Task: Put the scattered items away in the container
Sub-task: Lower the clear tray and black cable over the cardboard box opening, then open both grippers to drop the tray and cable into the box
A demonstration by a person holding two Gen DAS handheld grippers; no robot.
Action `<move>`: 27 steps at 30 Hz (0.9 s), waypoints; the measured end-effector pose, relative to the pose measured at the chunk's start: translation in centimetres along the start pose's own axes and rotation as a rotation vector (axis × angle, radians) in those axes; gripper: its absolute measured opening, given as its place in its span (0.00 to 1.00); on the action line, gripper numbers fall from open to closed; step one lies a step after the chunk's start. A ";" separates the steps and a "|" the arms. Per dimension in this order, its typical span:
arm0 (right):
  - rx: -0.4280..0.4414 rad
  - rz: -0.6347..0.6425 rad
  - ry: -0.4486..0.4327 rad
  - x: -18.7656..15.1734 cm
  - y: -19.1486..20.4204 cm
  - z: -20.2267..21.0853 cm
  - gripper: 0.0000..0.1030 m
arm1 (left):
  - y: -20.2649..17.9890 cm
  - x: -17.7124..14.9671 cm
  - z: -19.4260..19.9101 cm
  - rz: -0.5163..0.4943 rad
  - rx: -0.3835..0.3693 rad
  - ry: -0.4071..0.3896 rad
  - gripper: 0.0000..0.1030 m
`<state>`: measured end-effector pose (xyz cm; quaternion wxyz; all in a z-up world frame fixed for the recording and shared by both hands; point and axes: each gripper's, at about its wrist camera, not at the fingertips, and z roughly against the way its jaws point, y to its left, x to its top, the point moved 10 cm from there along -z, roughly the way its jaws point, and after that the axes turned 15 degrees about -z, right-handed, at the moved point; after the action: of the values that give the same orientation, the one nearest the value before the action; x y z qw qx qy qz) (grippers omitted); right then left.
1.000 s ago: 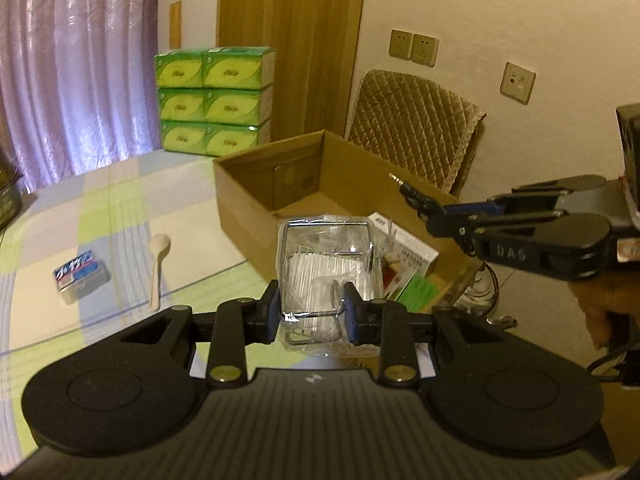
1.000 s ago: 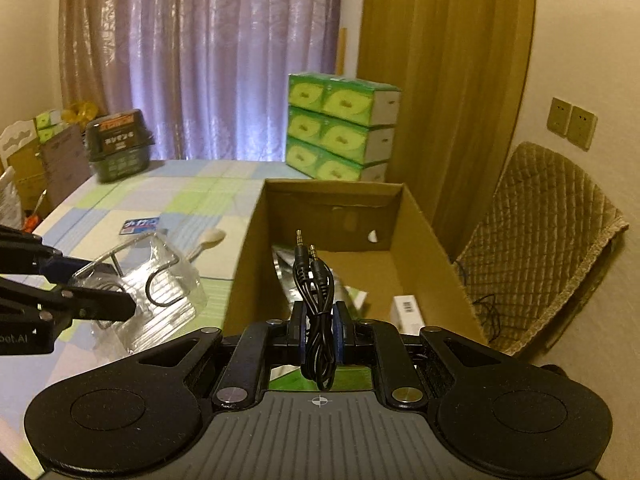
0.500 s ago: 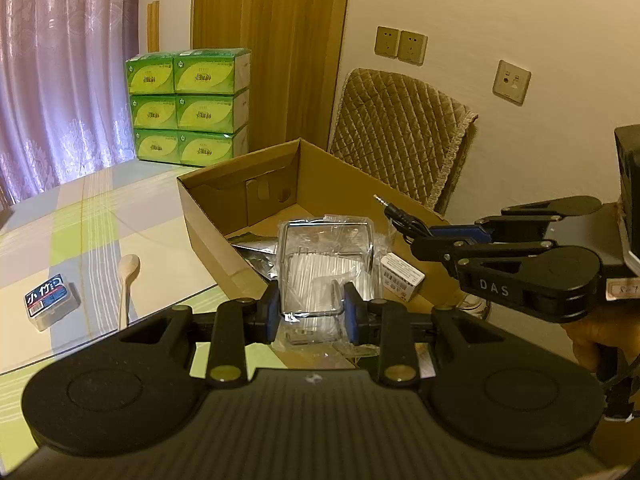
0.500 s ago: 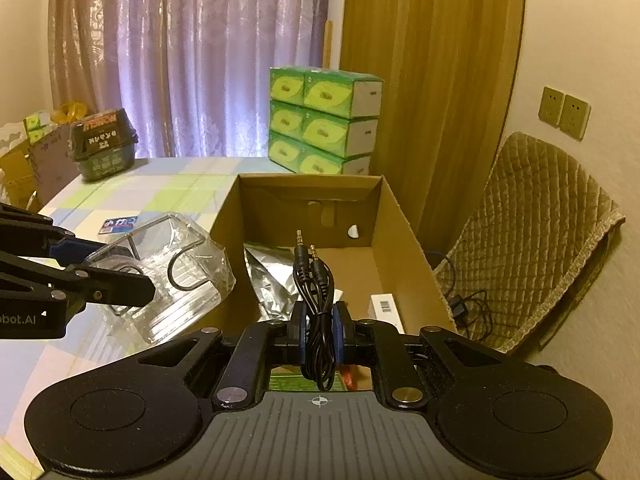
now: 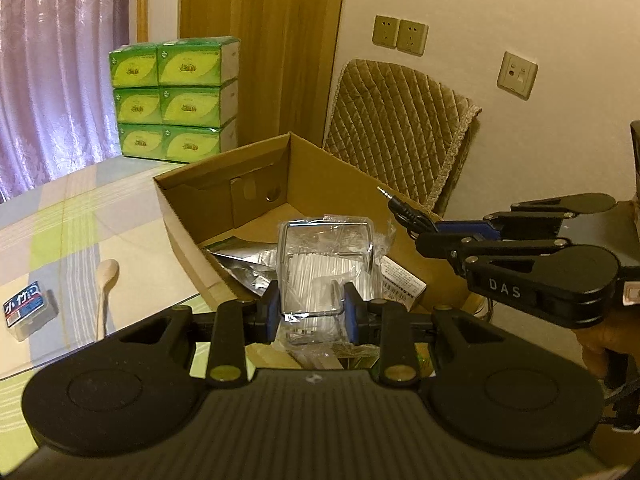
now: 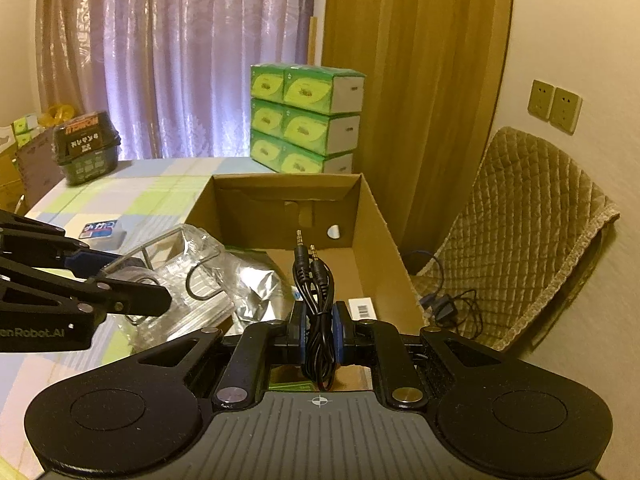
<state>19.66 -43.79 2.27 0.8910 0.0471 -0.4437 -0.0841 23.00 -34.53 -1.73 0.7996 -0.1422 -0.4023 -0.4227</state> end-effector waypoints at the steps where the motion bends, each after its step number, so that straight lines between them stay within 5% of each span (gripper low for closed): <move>1: -0.001 -0.001 0.001 0.0 -0.1 0.0 0.15 | -0.1 0.0 -0.3 -0.010 0.001 0.008 0.27; 4: -0.005 -0.005 0.001 -0.2 -0.5 0.0 0.15 | 0.0 -0.2 -0.8 -0.033 0.032 0.022 0.39; 27: 0.076 -0.104 -0.005 0.5 -0.1 -1.3 0.16 | 1.9 -3.6 2.8 0.043 0.069 0.012 0.42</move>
<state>20.97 -43.99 1.87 0.8817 0.1038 -0.4459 -0.1137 21.87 -29.77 -2.51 0.8154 -0.1204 -0.4086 -0.3919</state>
